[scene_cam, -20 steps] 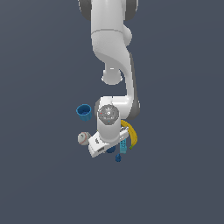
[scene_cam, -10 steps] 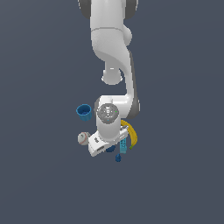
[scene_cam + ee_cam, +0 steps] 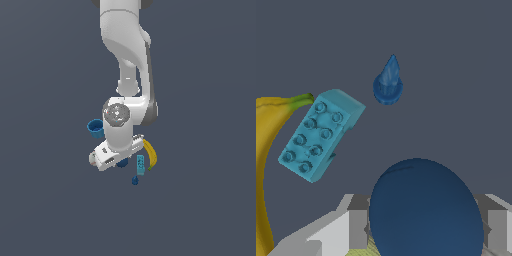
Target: Pick up a designated object from a clutter of objects.
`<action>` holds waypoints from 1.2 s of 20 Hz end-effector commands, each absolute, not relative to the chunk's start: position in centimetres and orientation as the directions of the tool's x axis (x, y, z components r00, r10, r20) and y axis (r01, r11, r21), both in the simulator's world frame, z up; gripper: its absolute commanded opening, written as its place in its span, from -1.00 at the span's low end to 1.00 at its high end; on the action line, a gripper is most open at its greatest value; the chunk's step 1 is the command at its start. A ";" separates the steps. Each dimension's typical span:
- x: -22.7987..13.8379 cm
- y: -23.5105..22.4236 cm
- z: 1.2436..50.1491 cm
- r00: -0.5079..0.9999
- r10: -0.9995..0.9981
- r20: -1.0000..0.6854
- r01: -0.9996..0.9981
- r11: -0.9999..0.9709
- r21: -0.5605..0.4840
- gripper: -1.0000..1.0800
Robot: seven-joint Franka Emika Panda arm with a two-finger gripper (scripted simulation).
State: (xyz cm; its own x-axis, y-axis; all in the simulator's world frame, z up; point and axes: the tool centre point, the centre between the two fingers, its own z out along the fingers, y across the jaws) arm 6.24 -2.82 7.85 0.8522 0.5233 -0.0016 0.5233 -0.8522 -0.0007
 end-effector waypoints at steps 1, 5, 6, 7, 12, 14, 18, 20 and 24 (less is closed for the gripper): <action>5.7 -3.5 9.7 0.852 0.523 0.000 0.523 -0.852 0.000 -1.00; 4.5 -4.8 13.3 0.852 0.523 0.000 0.523 -0.852 0.000 -1.00; 4.1 -5.1 14.3 0.852 0.523 0.000 0.523 -0.852 0.000 -1.00; 3.8 -5.5 15.3 0.852 0.523 0.000 0.523 -0.852 0.000 -1.00; 2.1 -7.3 20.4 0.852 0.524 0.001 0.524 -0.852 0.000 -1.00; 1.4 -8.1 22.6 0.852 0.524 0.001 0.524 -0.852 -0.001 -1.00; 0.1 -9.6 26.9 0.852 0.524 0.001 0.524 -0.852 -0.001 -1.00; -0.5 -10.3 28.8 0.852 0.524 0.001 0.524 -0.852 -0.001 -1.00; -1.5 -11.5 32.3 0.852 0.524 0.001 0.524 -0.852 -0.001 -1.00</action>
